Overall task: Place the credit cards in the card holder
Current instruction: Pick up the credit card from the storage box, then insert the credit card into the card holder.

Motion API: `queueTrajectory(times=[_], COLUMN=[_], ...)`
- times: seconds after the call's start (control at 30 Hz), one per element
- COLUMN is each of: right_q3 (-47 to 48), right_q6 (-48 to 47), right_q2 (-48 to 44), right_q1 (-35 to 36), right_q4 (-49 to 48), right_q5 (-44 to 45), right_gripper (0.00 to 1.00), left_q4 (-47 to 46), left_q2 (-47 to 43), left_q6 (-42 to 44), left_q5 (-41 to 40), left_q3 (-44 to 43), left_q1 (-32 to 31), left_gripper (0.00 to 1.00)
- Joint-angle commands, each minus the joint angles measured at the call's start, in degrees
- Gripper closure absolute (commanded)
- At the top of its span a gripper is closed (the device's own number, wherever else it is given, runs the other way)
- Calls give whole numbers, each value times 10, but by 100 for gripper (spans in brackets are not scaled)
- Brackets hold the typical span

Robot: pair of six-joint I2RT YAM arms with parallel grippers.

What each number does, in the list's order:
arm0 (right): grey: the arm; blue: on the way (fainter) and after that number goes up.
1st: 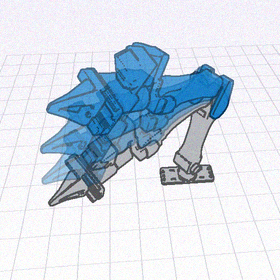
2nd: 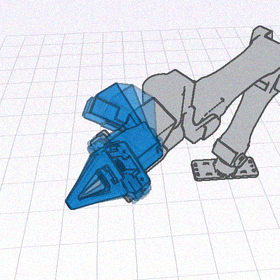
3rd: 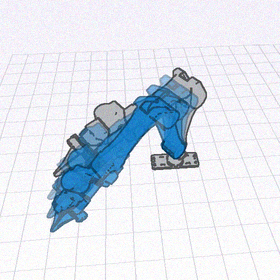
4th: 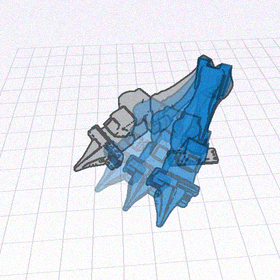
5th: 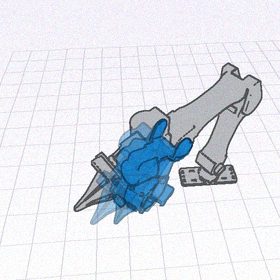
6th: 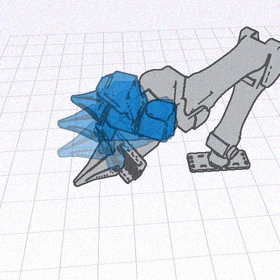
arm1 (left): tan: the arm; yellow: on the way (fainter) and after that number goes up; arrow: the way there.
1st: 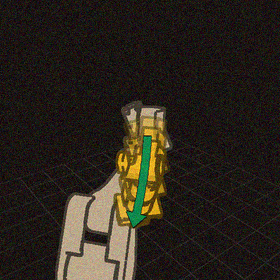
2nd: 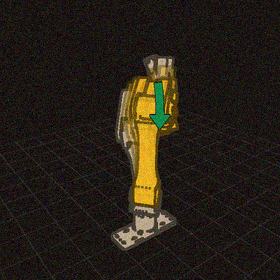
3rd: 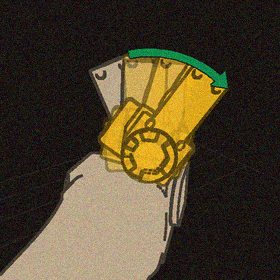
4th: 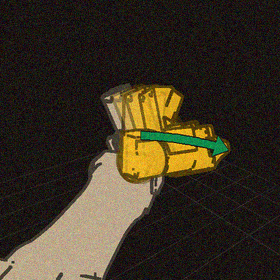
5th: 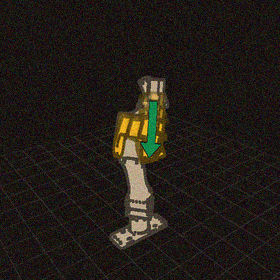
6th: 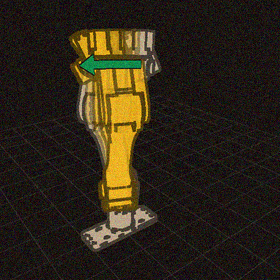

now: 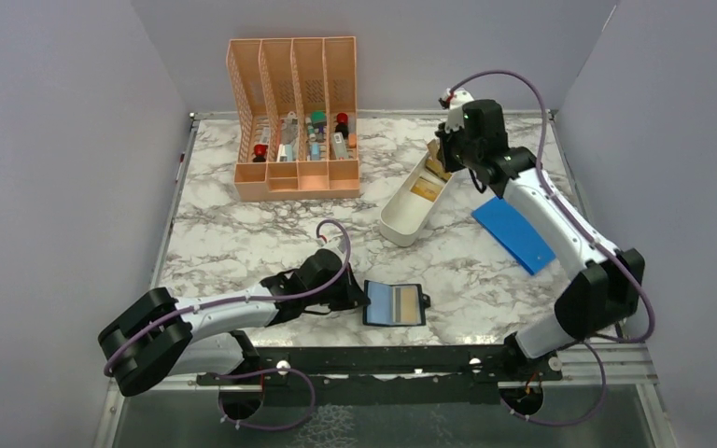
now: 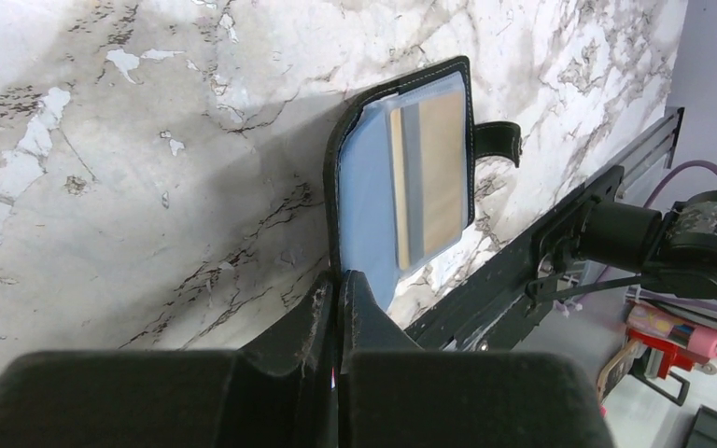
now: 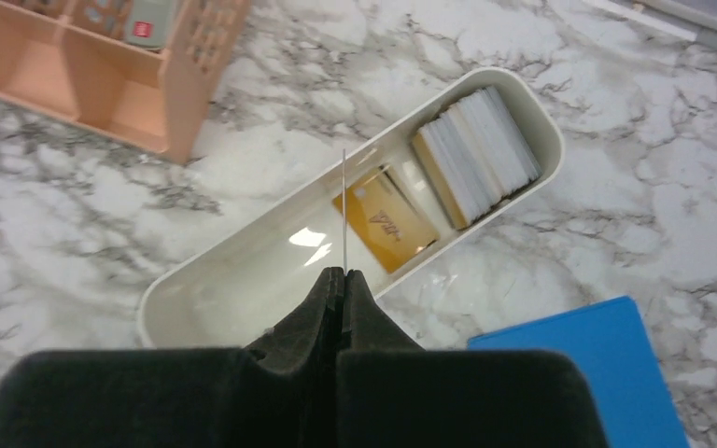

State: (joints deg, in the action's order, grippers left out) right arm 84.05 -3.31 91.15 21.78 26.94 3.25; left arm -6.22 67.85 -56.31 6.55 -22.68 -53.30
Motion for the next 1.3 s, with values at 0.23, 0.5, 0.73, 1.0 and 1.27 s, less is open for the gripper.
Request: queueTrajectory(times=[0.23, 0.5, 0.73, 1.0, 1.27], right_q3=[-208, -351, -459, -562, -671], right_q6=[158, 235, 323, 374, 482], right_q2=[-192, -305, -358, -377, -409], right_q1=[6, 14, 44, 100, 115], right_q4=[-38, -76, -137, -190, -294], right_q5=[-235, -342, -396, -370, -327], right_gripper=[99, 99, 99, 99, 99], left_q4=[-2, 8, -25, -16, -26], left_q2=[41, 64, 63, 76, 56], left_q6=[-6, -8, -42, -46, -49], left_q5=[-11, -19, -24, -28, -7], left_q3=[-5, -15, 12, 11, 13], left_q1=[5, 7, 16, 15, 15], left_gripper=[94, 94, 94, 85, 86])
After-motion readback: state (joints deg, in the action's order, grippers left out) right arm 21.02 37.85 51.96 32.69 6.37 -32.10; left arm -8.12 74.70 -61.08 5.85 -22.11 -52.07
